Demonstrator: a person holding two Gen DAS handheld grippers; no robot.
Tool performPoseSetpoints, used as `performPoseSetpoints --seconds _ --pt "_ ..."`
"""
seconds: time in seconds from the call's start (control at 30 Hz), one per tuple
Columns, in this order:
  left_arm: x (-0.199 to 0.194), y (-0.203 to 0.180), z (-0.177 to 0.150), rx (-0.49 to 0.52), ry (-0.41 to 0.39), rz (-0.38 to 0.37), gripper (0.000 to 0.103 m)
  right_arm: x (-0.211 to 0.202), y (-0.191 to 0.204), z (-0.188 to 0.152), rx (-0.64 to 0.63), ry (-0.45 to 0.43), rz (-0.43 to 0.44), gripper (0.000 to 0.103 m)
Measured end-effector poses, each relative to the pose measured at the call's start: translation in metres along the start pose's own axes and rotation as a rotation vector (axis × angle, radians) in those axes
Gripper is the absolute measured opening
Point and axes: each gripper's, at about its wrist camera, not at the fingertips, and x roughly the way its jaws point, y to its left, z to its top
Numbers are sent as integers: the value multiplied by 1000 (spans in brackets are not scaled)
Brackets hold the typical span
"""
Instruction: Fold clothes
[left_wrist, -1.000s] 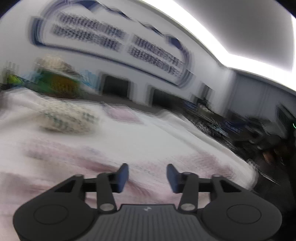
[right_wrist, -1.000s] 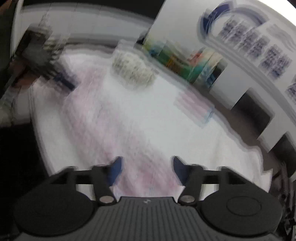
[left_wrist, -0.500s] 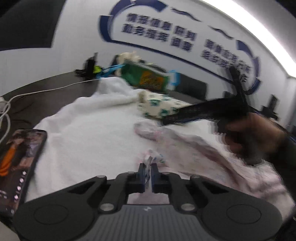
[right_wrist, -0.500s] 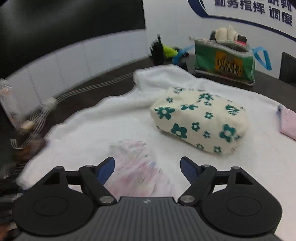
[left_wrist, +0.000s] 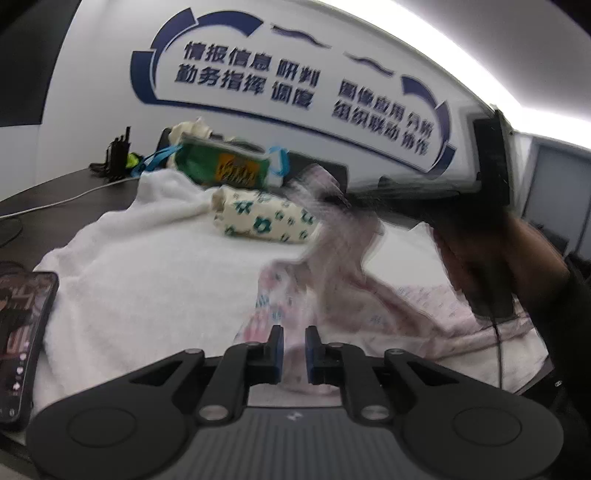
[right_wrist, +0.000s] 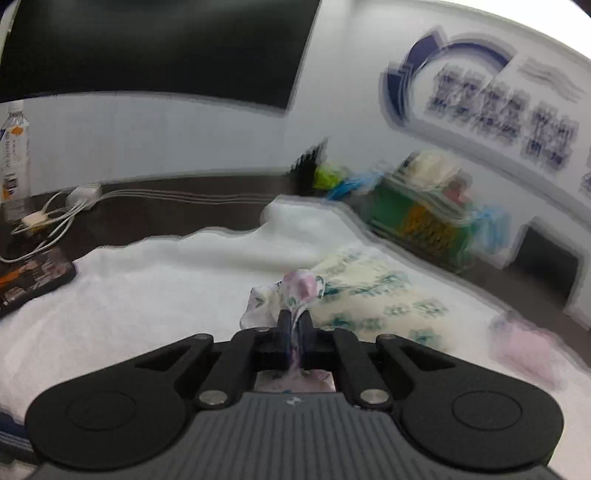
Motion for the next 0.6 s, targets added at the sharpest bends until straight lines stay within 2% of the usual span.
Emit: performPoseSetpoints --seconds 0.1,0.17,0.23,0.3,0.33,0.37,0.43,0.47,0.53,0.6 --pt "-6 11 6 -37 -35 -49 17 -42 14 -43 88 52 8 3" --pt "-7 19 9 -68 -52 -83 26 -48 27 -68 98 111 7 3" --pt "-5 25 12 -97 -60 -66 30 -51 40 -85 97 151 0 4" --pt "-10 28 12 -120 -75 -49 31 -57 47 -88 68 144 -7 9" --pt "-13 30 12 -131 -83 -40 31 -63 47 -85 38 133 -11 21" --pt "-15 32 12 -142 -91 -31 32 -68 47 -82 7 123 -15 42" --pt "-20 36 11 -164 -106 -14 32 -84 41 -73 7 62 26 66" --pt "-22 38 11 -175 -114 -5 33 -92 38 -68 13 26 53 76" --pt "-27 41 11 -195 -127 12 33 -101 34 -59 28 -33 108 87" --pt "-31 41 11 -195 -121 23 33 -89 43 -54 40 -47 159 98"
